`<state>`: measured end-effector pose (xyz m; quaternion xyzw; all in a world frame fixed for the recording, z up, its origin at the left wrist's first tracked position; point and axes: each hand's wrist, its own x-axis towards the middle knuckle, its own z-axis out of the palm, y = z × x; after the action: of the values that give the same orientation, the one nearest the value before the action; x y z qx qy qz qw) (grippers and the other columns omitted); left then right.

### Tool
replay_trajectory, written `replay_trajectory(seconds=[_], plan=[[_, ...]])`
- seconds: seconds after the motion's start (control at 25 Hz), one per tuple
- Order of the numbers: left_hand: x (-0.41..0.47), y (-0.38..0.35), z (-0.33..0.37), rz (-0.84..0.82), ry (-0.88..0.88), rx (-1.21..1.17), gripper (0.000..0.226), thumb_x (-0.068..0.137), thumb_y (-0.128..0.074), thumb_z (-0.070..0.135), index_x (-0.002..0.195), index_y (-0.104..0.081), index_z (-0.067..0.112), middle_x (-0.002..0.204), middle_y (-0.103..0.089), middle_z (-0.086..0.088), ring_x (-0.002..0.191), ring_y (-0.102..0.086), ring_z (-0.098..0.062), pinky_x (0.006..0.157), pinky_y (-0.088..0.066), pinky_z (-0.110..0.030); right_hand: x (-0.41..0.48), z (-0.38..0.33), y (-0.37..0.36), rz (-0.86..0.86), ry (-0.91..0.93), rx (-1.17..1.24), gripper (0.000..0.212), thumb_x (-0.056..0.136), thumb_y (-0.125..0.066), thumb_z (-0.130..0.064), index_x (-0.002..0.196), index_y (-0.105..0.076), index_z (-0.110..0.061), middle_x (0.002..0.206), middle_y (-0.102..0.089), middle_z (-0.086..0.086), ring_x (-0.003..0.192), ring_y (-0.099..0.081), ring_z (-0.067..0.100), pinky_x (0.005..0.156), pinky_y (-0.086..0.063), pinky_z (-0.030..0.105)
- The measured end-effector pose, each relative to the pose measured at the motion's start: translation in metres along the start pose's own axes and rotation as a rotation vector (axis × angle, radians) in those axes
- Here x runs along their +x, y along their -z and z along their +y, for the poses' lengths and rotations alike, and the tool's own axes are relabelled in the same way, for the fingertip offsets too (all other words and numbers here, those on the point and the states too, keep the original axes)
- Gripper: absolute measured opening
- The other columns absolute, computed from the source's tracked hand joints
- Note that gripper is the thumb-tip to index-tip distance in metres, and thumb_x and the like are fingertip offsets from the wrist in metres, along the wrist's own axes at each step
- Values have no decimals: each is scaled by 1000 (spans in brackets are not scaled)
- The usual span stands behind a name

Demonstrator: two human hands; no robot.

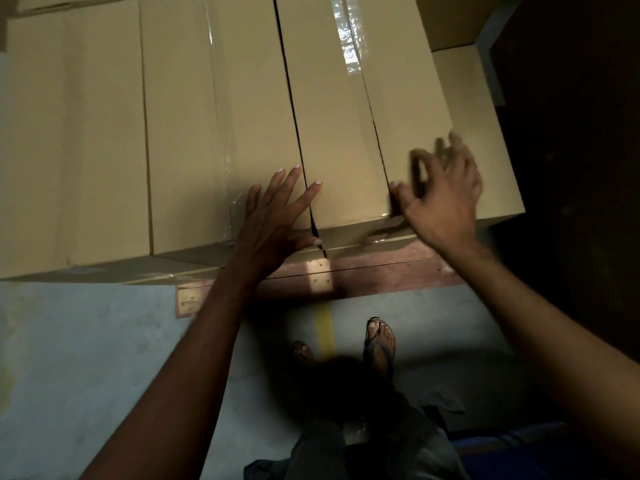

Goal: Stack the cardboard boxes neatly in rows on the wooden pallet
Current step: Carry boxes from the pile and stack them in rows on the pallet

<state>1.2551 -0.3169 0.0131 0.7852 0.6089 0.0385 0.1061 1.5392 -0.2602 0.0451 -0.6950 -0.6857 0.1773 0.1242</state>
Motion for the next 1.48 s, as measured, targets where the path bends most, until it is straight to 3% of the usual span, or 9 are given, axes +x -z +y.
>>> replay_trajectory(seconds=[0.12, 0.36, 0.68, 0.84, 1.04, 1.16, 1.28, 1.36, 1.48], plan=[[-20, 9, -14, -7, 144, -11, 115, 75, -80, 57, 164, -10, 33, 172, 0, -3, 157, -8, -35, 119, -13, -63, -17, -41, -19, -71, 311, -53, 81, 90, -46, -76, 156, -35, -30, 171, -7, 8, 157, -7, 31, 122, -9, 58], [-37, -5, -44, 148, 138, 157, 111, 63, -92, 47, 157, -36, 29, 164, -35, -6, 146, -39, -42, 106, -39, -65, -14, -62, -58, -143, 528, -323, 114, 71, -72, -74, 163, -21, -30, 172, -10, 8, 157, -11, 33, 122, -19, 59], [-43, 12, -62, 11, 135, -353, 107, 72, -67, 68, 162, -17, 35, 171, 0, 4, 157, -1, -23, 122, -18, -61, -22, -104, -57, -255, 551, -293, 124, 68, -57, -90, 163, -10, -27, 172, -2, 12, 158, -1, 34, 121, -9, 65], [-72, 23, -101, 327, 329, -312, 69, 94, -58, 48, 151, -47, 11, 161, -37, -15, 149, -35, -31, 119, -35, -49, -43, -160, -75, -339, 654, -247, 107, 77, -65, -65, 163, -10, -32, 172, 0, 6, 158, 0, 30, 122, -13, 62], [-102, 44, -147, 532, 378, -306, 42, 100, -53, 32, 135, -61, 10, 138, -60, -12, 130, -54, -28, 110, -44, -45, -62, -220, -92, -285, 496, -115, 94, 72, -61, -54, 157, -29, -30, 170, -14, 7, 157, -7, 26, 123, -14, 56], [-144, 61, -228, 688, 727, -117, 49, 97, -54, 32, 143, -53, 17, 146, -53, -10, 137, -46, -30, 115, -33, -52, -76, -277, -121, -311, 621, -93, 105, 77, -70, -61, 162, -16, -29, 172, -5, 6, 158, 0, 26, 122, -8, 47], [-185, 62, -307, 546, 1207, -350, 67, 99, -49, 54, 156, -38, 20, 161, -37, -9, 150, -30, -31, 119, -20, -57, -81, -312, -157, -306, 653, -277, 114, 78, -68, -74, 164, -6, -32, 172, -1, 13, 158, 1, 33, 124, -12, 55], [-194, 55, -323, 383, 1232, -554, 62, 103, -44, 57, 148, -47, 15, 152, -49, -14, 140, -43, -39, 112, -34, -50, -88, -316, -171, -255, 633, -359, 107, 82, -65, -74, 164, -10, -32, 171, -4, 16, 158, -1, 36, 123, -16, 58], [-194, 53, -309, 430, 1194, -603, 51, 105, -40, 55, 130, -60, 16, 135, -63, -13, 122, -56, -42, 97, -43, -43, -91, -310, -172, -206, 601, -339, 95, 87, -63, -69, 163, -19, -32, 171, -8, 16, 158, -4, 36, 123, -15, 56]])
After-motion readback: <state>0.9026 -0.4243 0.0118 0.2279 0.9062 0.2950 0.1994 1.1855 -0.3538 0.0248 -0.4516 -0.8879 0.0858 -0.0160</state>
